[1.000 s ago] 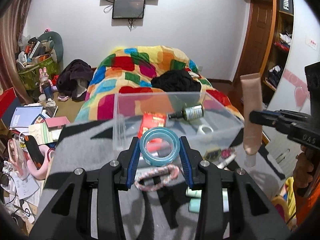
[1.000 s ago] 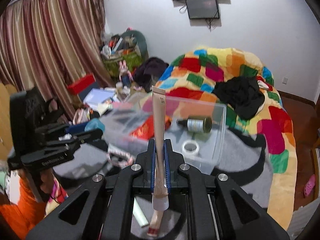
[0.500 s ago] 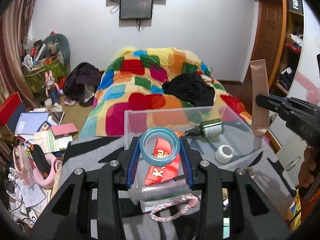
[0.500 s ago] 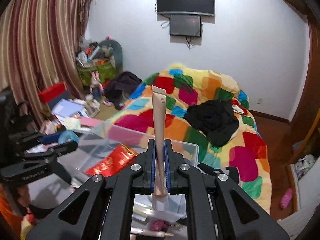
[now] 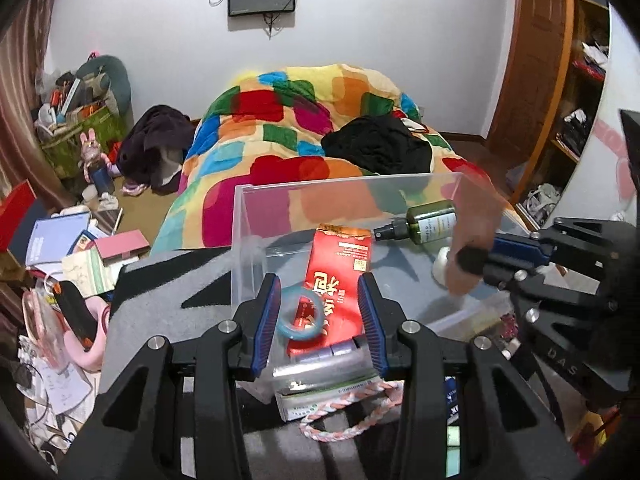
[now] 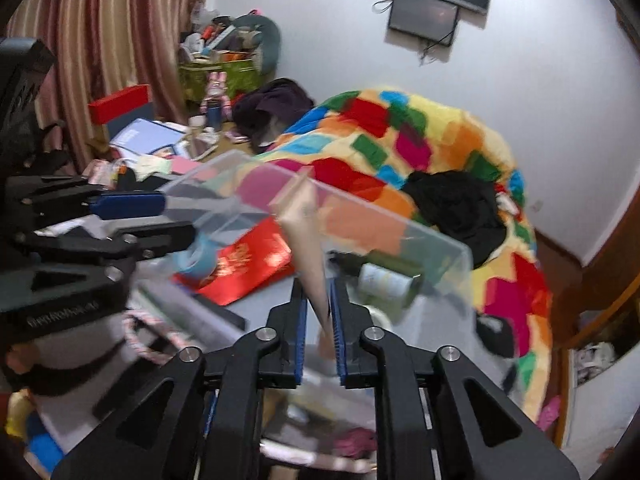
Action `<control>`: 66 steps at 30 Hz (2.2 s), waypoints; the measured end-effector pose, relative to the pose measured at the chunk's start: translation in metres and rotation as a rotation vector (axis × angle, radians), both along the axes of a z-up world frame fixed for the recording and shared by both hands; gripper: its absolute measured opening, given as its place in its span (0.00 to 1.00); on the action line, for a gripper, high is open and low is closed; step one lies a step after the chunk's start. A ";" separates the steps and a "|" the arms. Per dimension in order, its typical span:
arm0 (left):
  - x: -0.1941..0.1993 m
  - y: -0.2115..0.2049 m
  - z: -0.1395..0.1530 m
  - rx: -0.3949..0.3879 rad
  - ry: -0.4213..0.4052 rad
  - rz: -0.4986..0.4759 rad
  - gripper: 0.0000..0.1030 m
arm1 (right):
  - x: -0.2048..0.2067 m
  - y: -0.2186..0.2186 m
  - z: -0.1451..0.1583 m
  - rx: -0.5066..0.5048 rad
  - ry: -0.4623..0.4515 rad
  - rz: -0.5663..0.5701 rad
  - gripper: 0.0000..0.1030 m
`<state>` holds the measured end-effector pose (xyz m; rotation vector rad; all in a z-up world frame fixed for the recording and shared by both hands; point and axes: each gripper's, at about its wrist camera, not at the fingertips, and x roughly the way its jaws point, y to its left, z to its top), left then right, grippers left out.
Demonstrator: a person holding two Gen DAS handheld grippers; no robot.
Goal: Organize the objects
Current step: 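Drop the blue tape roll into the box while the right tool carries the beige tube there, then grasp the white cosmetic bottle with the right tool while the left tool grasps the rope toy, then lower the rope toy and white bottle into the box and open both tools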
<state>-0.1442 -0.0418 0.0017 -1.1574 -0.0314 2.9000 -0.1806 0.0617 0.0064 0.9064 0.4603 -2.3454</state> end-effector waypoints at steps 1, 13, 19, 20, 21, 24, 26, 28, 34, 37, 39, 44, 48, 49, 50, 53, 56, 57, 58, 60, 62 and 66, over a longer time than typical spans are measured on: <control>0.003 0.001 0.002 0.001 0.004 -0.004 0.40 | 0.000 0.001 0.001 -0.012 -0.015 0.008 0.20; 0.048 0.002 0.003 -0.024 0.033 -0.013 0.56 | 0.028 0.038 0.016 -0.161 -0.086 0.028 0.39; 0.065 0.000 -0.014 -0.026 -0.024 -0.024 0.56 | 0.048 0.062 0.008 -0.158 -0.077 -0.010 0.46; 0.066 0.000 -0.019 -0.025 -0.038 -0.026 0.56 | 0.051 0.066 0.006 -0.158 -0.081 -0.014 0.46; 0.065 -0.001 -0.024 -0.021 -0.055 -0.028 0.56 | 0.053 0.070 0.003 -0.157 -0.087 -0.019 0.46; 0.061 -0.006 -0.042 0.000 -0.127 -0.023 0.56 | 0.060 0.079 -0.009 -0.153 -0.123 -0.029 0.46; 0.054 -0.009 -0.053 0.023 -0.175 -0.009 0.53 | 0.063 0.082 -0.018 -0.147 -0.150 -0.033 0.46; 0.047 -0.012 -0.059 0.026 -0.204 0.010 0.48 | 0.066 0.085 -0.029 -0.143 -0.181 -0.038 0.46; 0.037 -0.014 -0.061 0.034 -0.218 0.050 0.35 | 0.068 0.088 -0.054 -0.160 -0.271 -0.047 0.46; 0.041 -0.011 -0.062 0.016 -0.198 0.052 0.28 | 0.071 0.087 -0.062 -0.161 -0.294 -0.041 0.46; 0.042 -0.009 -0.062 0.002 -0.189 0.050 0.21 | 0.075 0.086 -0.063 -0.143 -0.265 -0.044 0.40; 0.056 0.001 -0.062 -0.070 -0.142 0.016 0.07 | 0.078 0.091 -0.063 -0.136 -0.247 -0.051 0.14; 0.070 0.006 -0.057 -0.092 -0.106 0.009 0.05 | 0.083 0.096 -0.061 -0.141 -0.223 -0.058 0.13; 0.074 0.005 -0.054 -0.085 -0.094 0.011 0.05 | 0.084 0.097 -0.060 -0.147 -0.220 -0.059 0.13; 0.077 0.005 -0.051 -0.081 -0.083 0.012 0.05 | 0.085 0.098 -0.057 -0.156 -0.213 -0.060 0.13; 0.085 0.003 -0.038 -0.074 -0.039 0.021 0.05 | 0.087 0.101 -0.045 -0.187 -0.191 -0.063 0.13; 0.091 0.003 -0.022 -0.062 0.010 0.025 0.05 | 0.085 0.102 -0.028 -0.225 -0.162 -0.064 0.13; 0.091 0.003 -0.017 -0.059 0.024 0.024 0.05 | 0.085 0.102 -0.022 -0.237 -0.151 -0.063 0.13; 0.092 0.004 -0.012 -0.053 0.037 0.020 0.05 | 0.084 0.102 -0.017 -0.248 -0.141 -0.064 0.13; 0.093 0.004 -0.002 -0.036 0.063 0.012 0.05 | 0.081 0.101 -0.008 -0.272 -0.127 -0.060 0.13; 0.094 0.004 0.007 -0.022 0.088 0.008 0.05 | 0.077 0.100 -0.003 -0.288 -0.119 -0.058 0.13; 0.094 0.001 0.019 -0.024 0.141 0.034 0.05 | 0.069 0.093 0.008 -0.298 -0.084 -0.067 0.13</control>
